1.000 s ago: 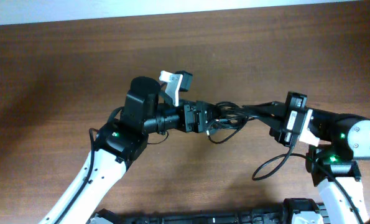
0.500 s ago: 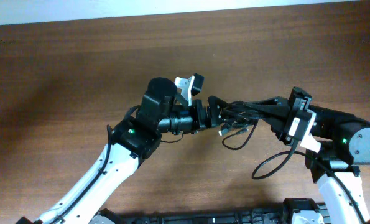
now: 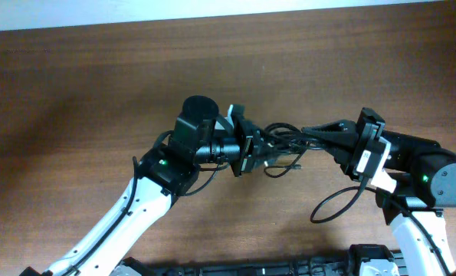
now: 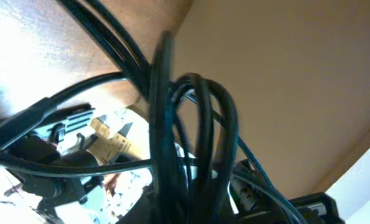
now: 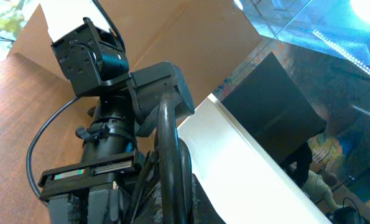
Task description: Untangle cables
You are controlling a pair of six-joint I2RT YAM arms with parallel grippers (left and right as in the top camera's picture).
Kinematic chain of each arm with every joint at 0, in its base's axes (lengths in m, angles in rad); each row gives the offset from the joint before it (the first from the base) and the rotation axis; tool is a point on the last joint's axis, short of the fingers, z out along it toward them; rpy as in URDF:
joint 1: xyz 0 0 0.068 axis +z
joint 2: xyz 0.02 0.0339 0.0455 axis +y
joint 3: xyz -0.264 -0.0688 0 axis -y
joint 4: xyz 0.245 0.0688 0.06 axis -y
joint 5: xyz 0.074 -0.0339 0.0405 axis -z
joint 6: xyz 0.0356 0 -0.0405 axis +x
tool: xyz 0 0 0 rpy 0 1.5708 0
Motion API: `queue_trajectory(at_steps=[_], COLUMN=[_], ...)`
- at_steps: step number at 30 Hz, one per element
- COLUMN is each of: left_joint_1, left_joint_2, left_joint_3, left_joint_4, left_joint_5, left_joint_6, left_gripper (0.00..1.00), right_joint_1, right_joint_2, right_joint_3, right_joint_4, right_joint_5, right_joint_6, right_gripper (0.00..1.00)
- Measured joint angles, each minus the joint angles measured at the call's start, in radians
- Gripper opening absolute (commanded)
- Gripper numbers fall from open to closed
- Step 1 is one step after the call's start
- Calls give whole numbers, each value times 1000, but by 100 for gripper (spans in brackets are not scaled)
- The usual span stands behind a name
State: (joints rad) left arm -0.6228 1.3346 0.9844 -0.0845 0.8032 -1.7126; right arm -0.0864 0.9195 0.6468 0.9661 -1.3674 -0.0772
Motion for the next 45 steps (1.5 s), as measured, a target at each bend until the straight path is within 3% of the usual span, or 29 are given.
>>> queue_trajectory(at_steps=[6,7,8,9,12,13,14,15,16,19,22,24,26,29,32,37,39,42,45], left_joint_1=[5,11,24,38,97,118,142,166,174,199,199,207,234,312,342,348,357,357,337], left_joint_2=[0,0,0,1,1,1,1,1,1,3,8,14,11,11,11,11,11,12,12], left_joint_3=[0,0,0,-1,-1,-1,-1,-1,-1,-2,-5,-7,-7,-7,-7,-7,-7,-7,-7], left_joint_4=[27,43,70,103,168,173,177,188,198,312,488,614,647,646,647,643,632,565,555], left_joint_5=[-55,-60,-63,-65,-75,-74,-75,-75,-75,-77,41,189,364,451,475,477,460,412,394], left_joint_6=[55,80,122,180,524,633,756,897,953,1279,1389,1418,1433,1437,1437,1437,1437,1440,1440], left_gripper=[0,0,0,0,0,0,0,0,0,0,0,0,1,1,1,2,2,3,4], right_joint_1=[0,0,0,0,0,0,0,0,0,0,0,0,0,0,0,0,0,1,1], right_joint_2=[0,0,0,0,0,0,0,0,0,0,1,28,76,99,101,99,58,-36,-132], right_joint_3=[0,0,0,0,0,0,0,0,0,0,0,2,2,2,3,8,19,87,114], right_joint_4=[0,0,1,1,1,1,1,2,-8,-14,-15,-104,-163,-188,-334,-650,-853,-1136,-1153], right_joint_5=[0,0,0,1,-14,-34,-69,-100,-131,-165,-149,-53,27,116,289,531,628,777,816], right_joint_6=[94,132,177,247,417,459,523,570,647,823,902,916,921,924,926,775,673,422,175], right_gripper=[5,19,20,21,26,38,59,72,99,99,99,99,99,99,99,99,99,99,99])
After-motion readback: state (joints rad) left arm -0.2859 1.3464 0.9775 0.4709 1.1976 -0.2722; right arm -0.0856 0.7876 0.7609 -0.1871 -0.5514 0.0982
